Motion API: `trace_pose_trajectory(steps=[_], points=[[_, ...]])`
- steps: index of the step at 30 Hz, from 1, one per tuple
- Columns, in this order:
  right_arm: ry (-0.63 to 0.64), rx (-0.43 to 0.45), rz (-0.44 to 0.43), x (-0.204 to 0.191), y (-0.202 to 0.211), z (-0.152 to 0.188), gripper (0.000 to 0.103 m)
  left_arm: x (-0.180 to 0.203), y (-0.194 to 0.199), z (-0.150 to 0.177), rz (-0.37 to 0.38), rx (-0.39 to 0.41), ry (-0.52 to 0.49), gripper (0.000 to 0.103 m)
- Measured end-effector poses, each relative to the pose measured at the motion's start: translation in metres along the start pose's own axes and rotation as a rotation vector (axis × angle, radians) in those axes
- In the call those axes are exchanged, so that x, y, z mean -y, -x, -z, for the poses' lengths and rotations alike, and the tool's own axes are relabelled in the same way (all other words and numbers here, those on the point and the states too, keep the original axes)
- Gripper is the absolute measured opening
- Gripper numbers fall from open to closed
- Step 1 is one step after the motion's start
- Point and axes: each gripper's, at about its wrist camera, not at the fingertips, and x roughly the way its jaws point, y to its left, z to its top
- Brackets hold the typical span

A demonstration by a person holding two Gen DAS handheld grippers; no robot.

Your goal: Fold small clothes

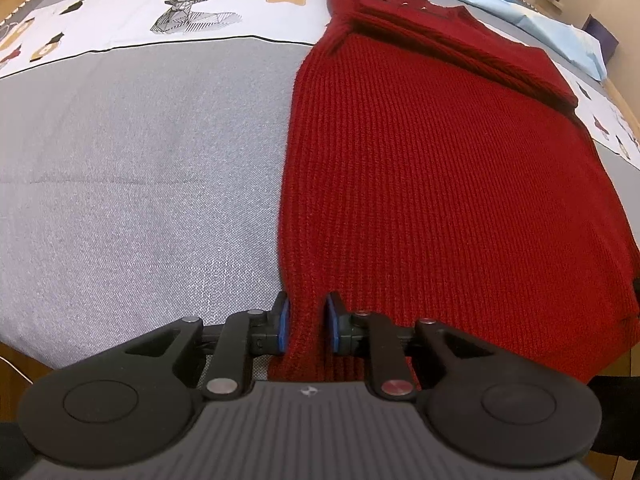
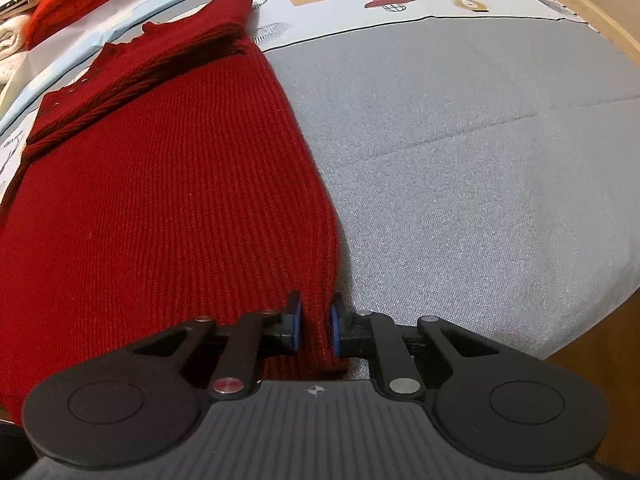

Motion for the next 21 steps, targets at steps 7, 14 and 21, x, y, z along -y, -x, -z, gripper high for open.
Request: trace_pose_trajectory(steps=[7, 14, 21], points=[[0.024, -0.008, 0.006, -0.003, 0.001, 0.001, 0.017, 0.006, 0.001, 0.002, -0.009, 0.007, -0.022, 0.020], [0.036, 0.028, 0.003, -0.005, 0.003, -0.001, 0.012, 0.011, 0.005, 0.003, -0.016, 0.024, -0.037, 0.013], [-0.007, 0.166, -0.089, -0.005, 0.036, -0.009, 0.011, 0.013, 0.040, -0.001, 0.060, 0.109, -0.033, 0.010]])
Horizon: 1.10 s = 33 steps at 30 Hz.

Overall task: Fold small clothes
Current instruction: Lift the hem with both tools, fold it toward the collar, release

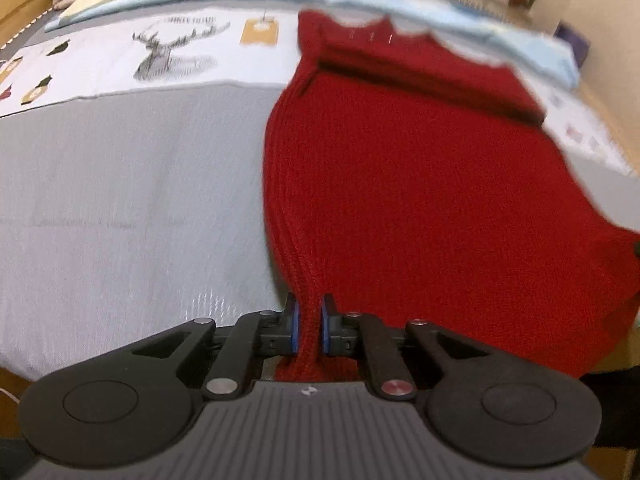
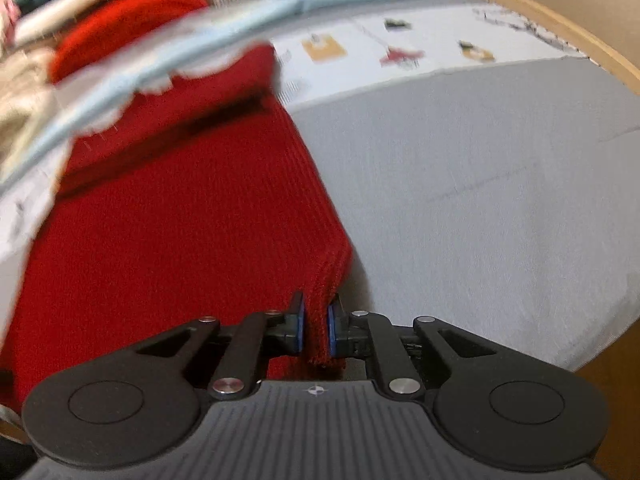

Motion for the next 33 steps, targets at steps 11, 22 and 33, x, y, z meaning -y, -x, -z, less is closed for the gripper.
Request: trace_pose_trajectory(steps=[11, 22, 33], points=[[-0.075, 0.181, -0.225, 0.006, 0.096, -0.030, 0.009, 0.001, 0.100, -0.005, 0.150, 0.171, 0.017, 0.009], [-0.096, 0.300, -0.289, 0.037, 0.204, -0.006, 0.009, -0.028, 0.172, -0.003, 0.267, 0.269, 0.101, 0.008], [-0.227, 0.210, -0.195, 0.035, 0.072, -0.099, 0.009, -0.045, 0.023, -0.155, 0.165, 0.151, 0.200, 0.013]])
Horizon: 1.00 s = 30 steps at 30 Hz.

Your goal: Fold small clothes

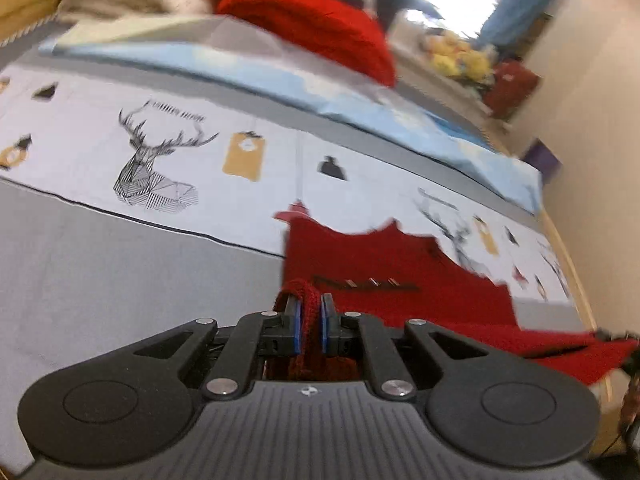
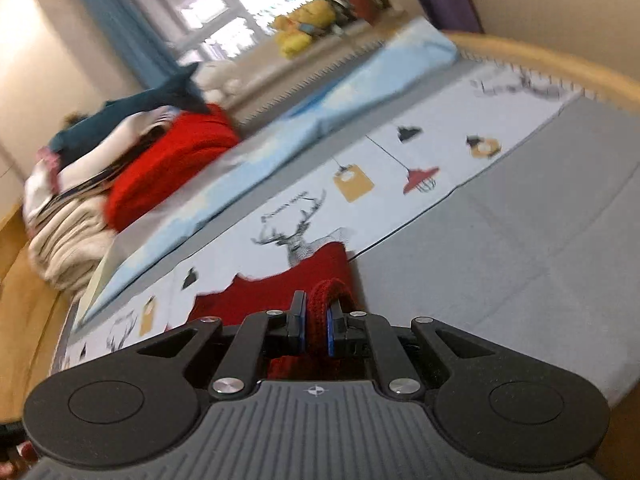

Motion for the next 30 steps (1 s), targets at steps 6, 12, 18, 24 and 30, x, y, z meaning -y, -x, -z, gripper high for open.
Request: trace_pose_trajectory(steps=[6, 12, 18, 24, 30], points=[[-0.011, -0.026, 0.222, 0.007, -0.080, -0.006, 0.039, -0.032, -0.025, 0.003, -0.115, -0.001, 0.096, 0.038], [-0.064, -0.055, 0.195, 0.012, -0.084, 0.003, 0.039, -0.033, -0.043, 0.012, -0.196, -0.107, 0.011, 0.051], [0.077, -0.065, 0.245, 0.000, -0.085, 0.018, 0.040, -0.052, -0.052, 0.023, -0.220, -0.162, 0.076, 0.051], [0.134, -0.050, 0.277, 0.003, -0.079, 0.021, 0.042, -0.041, -0.057, 0.024, -0.214, -0.170, 0.096, 0.051], [0.163, -0.067, 0.286, 0.004, -0.082, 0.022, 0.042, -0.028, -0.067, 0.023, -0.211, -0.181, 0.081, 0.053]])
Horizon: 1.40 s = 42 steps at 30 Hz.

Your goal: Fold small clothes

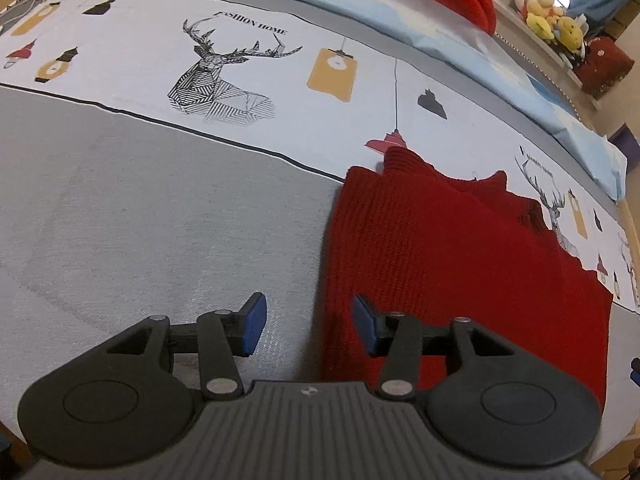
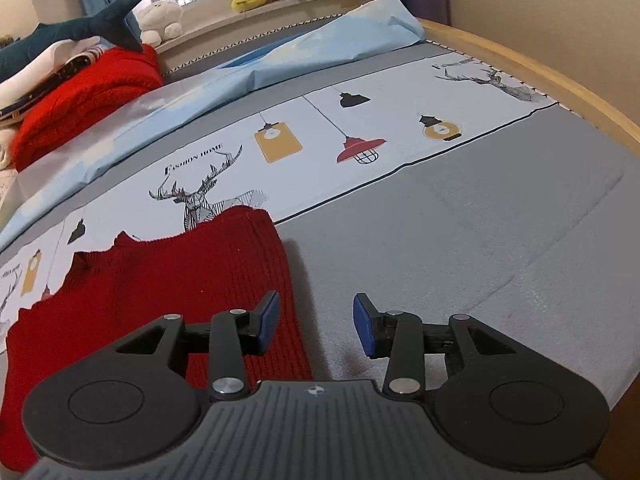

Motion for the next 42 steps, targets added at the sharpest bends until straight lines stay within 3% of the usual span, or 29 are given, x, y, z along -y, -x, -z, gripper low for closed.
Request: trace_pose_trajectory(steps=[12, 19, 23, 27, 33, 35, 37, 38, 39, 40, 42], points=[[-0.001, -0.023, -0.023, -0.009, -0.012, -0.005, 0.044, -0.014, -0.004, -0.007, 0.010, -0.009, 0.055, 0.054], [0.027, -0.132, -0.059, -0.018, -0.040, -0.006, 0.052, -0.018, -0.015, -0.011, 0.066, -0.047, 0.124, 0.058], [0.029, -0.181, -0.050, -0.020, -0.058, -0.006, 0.053, -0.011, -0.029, -0.019, 0.076, -0.063, 0.140, 0.058], [0.045, -0.210, -0.028, -0.020, -0.071, -0.006, 0.053, -0.003, -0.049, -0.029, 0.075, -0.068, 0.161, 0.065], [0.015, -0.212, -0.010, -0.018, -0.081, -0.010, 0.053, -0.009, -0.082, -0.037, 0.133, -0.134, 0.293, 0.064], [0.013, -0.208, -0.001, -0.020, -0.083, -0.011, 0.053, -0.012, -0.087, -0.040, 0.157, -0.141, 0.316, 0.060], [0.021, -0.199, 0.005, -0.023, -0.085, -0.013, 0.050, -0.012, -0.088, -0.044, 0.193, -0.141, 0.315, 0.034], [0.024, -0.194, 0.004, -0.024, -0.086, -0.014, 0.047, -0.010, -0.087, -0.045, 0.203, -0.136, 0.303, 0.029], [0.026, -0.188, -0.001, -0.025, -0.086, -0.015, 0.037, -0.008, -0.084, -0.047, 0.198, -0.128, 0.276, 0.017], [0.028, -0.182, -0.016, -0.026, -0.086, -0.016, 0.022, -0.004, -0.083, -0.048, 0.188, -0.121, 0.244, 0.016], [0.044, -0.170, -0.038, -0.031, -0.085, -0.018, 0.013, 0.004, -0.076, -0.050, 0.164, -0.099, 0.179, 0.014]])
